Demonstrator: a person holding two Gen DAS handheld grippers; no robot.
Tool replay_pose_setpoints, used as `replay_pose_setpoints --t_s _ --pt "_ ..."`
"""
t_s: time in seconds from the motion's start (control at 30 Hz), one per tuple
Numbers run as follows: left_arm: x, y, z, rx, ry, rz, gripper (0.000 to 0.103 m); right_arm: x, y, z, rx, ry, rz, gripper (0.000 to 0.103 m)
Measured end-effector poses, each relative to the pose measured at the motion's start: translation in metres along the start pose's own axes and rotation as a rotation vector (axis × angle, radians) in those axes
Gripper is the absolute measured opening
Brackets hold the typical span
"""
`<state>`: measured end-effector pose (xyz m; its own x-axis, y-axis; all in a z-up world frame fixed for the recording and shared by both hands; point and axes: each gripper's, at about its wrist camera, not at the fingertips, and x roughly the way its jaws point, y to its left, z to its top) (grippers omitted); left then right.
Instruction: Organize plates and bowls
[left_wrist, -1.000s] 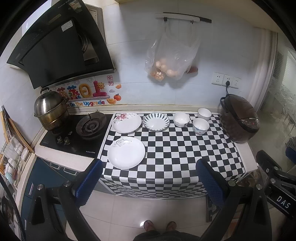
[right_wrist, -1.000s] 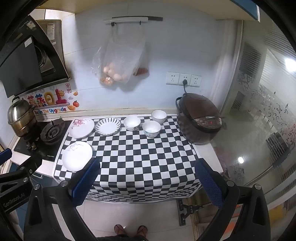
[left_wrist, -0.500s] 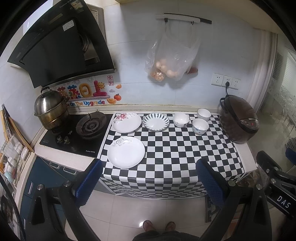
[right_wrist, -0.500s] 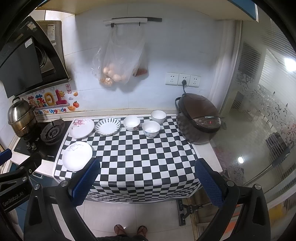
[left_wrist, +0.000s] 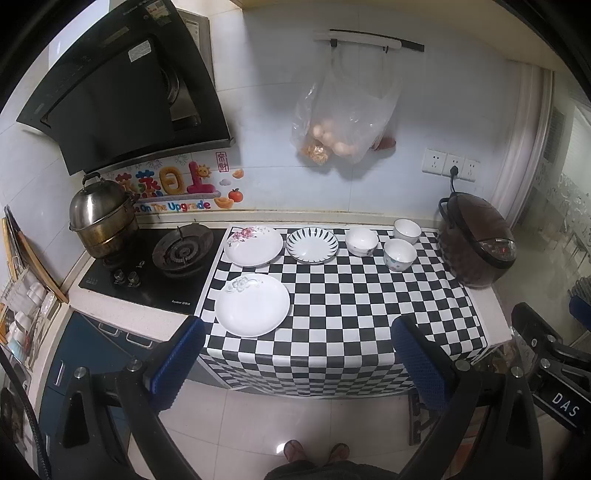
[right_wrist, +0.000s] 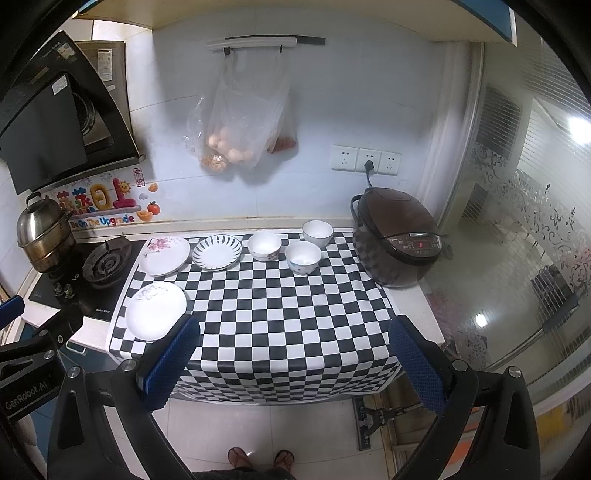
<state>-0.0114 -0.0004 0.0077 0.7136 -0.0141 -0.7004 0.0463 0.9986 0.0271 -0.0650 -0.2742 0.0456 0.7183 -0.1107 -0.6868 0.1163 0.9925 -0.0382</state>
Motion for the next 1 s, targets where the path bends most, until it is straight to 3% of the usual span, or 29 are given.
replay_pose_setpoints --t_s 1.0 --pt "0.0019 0.0058 0.0039 -0.002 -0.002 -0.002 0.103 -0.0042 0.0045 0.0020 0.001 -0.004 0.000 0.103"
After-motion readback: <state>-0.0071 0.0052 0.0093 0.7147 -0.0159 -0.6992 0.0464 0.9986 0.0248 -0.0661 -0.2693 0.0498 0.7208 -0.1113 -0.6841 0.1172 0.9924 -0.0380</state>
